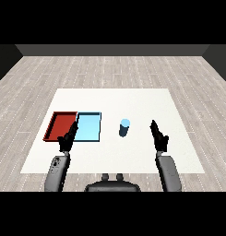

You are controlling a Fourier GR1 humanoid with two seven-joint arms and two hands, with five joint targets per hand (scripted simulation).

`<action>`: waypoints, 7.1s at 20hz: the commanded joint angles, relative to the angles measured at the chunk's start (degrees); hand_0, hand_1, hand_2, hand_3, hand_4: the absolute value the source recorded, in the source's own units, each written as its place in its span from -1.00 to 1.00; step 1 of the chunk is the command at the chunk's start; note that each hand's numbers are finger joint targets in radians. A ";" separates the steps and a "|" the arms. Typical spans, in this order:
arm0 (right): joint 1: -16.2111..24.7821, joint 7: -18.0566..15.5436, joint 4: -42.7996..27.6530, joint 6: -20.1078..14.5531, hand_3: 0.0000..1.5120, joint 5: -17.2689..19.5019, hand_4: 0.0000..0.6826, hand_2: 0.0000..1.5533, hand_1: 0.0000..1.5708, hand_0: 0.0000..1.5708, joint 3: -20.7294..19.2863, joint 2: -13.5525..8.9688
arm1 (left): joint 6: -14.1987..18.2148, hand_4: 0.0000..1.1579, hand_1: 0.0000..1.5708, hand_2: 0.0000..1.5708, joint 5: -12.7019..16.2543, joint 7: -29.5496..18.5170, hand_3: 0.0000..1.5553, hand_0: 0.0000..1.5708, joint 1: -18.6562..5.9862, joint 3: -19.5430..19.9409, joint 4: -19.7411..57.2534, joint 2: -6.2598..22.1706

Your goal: Pick the blue can and put it in the blue box

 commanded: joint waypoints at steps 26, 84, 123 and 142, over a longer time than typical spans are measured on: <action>-17.41 -12.46 13.27 9.58 -1.00 -10.48 -1.00 -1.00 -1.00 -1.00 -4.86 3.56 | -0.58 -1.00 -1.00 -1.00 0.74 -23.80 -1.00 -1.00 1.33 1.72 -5.81 -5.97; -38.68 -29.75 61.25 6.66 -1.00 -26.83 -1.00 -1.00 -1.00 -1.00 2.27 6.91 | -6.67 -1.00 -1.00 -1.00 10.55 -21.05 -1.00 -1.00 -2.39 10.27 -4.30 -0.87; -25.55 -8.03 15.17 -23.62 0.86 -7.83 0.81 0.86 0.81 0.81 19.18 -2.22 | -0.17 -1.00 -1.00 -1.00 1.97 -14.87 -1.00 -1.00 -5.82 -7.92 1.84 -6.66; -22.21 0.24 4.13 -17.96 0.85 4.97 0.77 0.89 0.89 0.89 17.13 3.23 | 10.09 -1.00 -1.00 -1.00 8.11 -12.13 -1.00 -1.00 -11.20 -18.70 8.94 -6.67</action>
